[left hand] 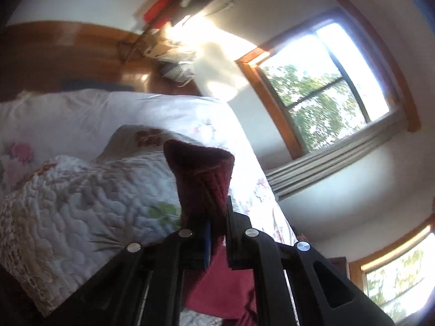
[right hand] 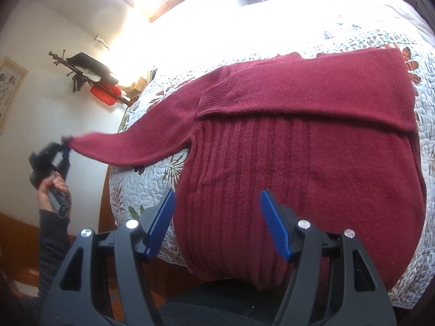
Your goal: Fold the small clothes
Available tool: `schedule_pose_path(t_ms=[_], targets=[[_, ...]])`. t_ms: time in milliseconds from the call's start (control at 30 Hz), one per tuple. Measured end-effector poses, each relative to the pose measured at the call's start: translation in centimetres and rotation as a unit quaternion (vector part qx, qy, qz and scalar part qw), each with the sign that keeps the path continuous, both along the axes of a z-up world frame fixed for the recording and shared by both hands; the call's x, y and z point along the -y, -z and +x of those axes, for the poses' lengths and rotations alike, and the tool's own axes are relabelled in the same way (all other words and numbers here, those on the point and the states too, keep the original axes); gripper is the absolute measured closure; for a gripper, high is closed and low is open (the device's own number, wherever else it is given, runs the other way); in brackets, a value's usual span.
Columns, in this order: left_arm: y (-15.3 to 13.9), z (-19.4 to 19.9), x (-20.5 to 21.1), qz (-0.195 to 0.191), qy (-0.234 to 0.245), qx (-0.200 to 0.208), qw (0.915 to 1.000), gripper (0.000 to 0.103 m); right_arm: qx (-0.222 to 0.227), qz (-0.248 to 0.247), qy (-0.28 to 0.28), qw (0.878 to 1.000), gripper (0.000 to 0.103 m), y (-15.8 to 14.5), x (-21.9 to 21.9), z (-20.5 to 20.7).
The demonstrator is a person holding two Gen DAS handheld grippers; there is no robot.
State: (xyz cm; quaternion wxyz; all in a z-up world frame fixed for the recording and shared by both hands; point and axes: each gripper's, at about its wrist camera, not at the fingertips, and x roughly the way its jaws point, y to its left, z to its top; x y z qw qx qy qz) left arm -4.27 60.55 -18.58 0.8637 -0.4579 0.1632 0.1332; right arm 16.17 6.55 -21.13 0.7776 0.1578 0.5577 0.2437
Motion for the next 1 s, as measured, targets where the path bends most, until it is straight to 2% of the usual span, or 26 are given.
schedule_pose_path(t_ms=[67,133,300,467,600,800,867,900,967,1000], targets=[[-2.6,2.9,4.2,0.033,0.045,0.007,0.9984,0.095,0.0,0.013,0.005,1.0,0.038,0.0,1.5,0.2],[-4.0,6.2,8.5,0.049,0.089,0.005,0.9948,0.095,-0.002,0.024,0.014,1.0,0.038,0.0,3.1,0.4],[-3.9,13.3,19.4,0.089,0.184,-0.021,0.9787,0.095,0.0,0.04,0.046,0.998,0.038,-0.1,7.3,0.3],[-0.5,18.3,28.2,0.118,0.257,-0.06,0.9573,0.095,-0.005,0.044,0.081,0.996,0.037,0.2,11.3,-0.4],[4.1,21.3,33.9,0.113,0.311,-0.102,0.9381,0.095,-0.008,0.036,0.109,0.993,0.037,0.2,14.2,-1.0],[10.7,23.3,39.4,0.119,0.364,-0.164,0.909,0.095,-0.007,0.024,0.133,0.991,0.034,0.0,16.9,-1.2],[11.7,23.4,40.7,0.117,0.384,-0.177,0.8985,0.095,-0.002,0.011,0.134,0.991,0.025,-0.2,16.9,-0.7],[12.1,23.3,41.2,0.118,0.393,-0.181,0.8936,0.091,0.0,0.011,0.128,0.992,0.018,-0.3,16.9,-0.3],[12.4,22.7,41.4,0.121,0.407,-0.18,0.8872,0.072,-0.004,0.027,0.11,0.994,0.018,-0.4,16.8,1.1],[12.2,22.2,41.3,0.124,0.406,-0.178,0.8878,0.053,-0.007,0.035,0.102,0.994,0.017,-0.4,16.6,2.1]])
